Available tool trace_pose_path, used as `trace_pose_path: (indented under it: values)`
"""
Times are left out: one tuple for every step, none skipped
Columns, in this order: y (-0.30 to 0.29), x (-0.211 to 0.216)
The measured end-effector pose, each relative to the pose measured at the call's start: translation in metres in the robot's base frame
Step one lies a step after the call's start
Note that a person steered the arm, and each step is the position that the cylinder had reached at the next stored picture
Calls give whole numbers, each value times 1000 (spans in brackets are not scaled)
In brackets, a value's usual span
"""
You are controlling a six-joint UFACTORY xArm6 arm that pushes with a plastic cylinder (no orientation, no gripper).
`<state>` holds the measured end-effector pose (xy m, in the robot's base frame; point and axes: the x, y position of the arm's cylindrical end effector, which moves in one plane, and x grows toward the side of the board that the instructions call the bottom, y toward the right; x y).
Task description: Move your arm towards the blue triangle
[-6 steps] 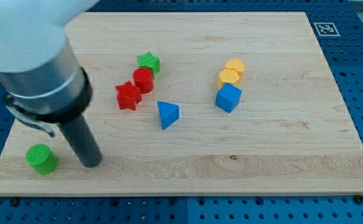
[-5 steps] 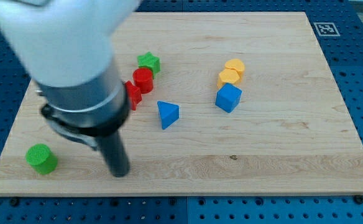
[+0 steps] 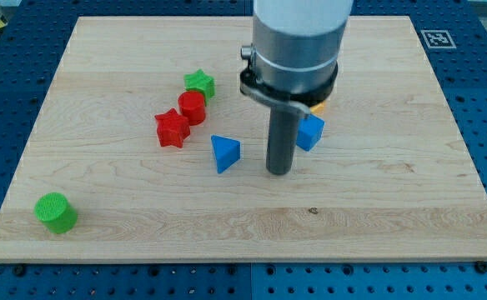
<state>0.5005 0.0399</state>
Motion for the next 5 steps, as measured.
trace_pose_path:
  values:
    - [0,-29]
    - [-12,-35]
    - [-28,-35]
    - [-50,-34]
    - [-70,-34]
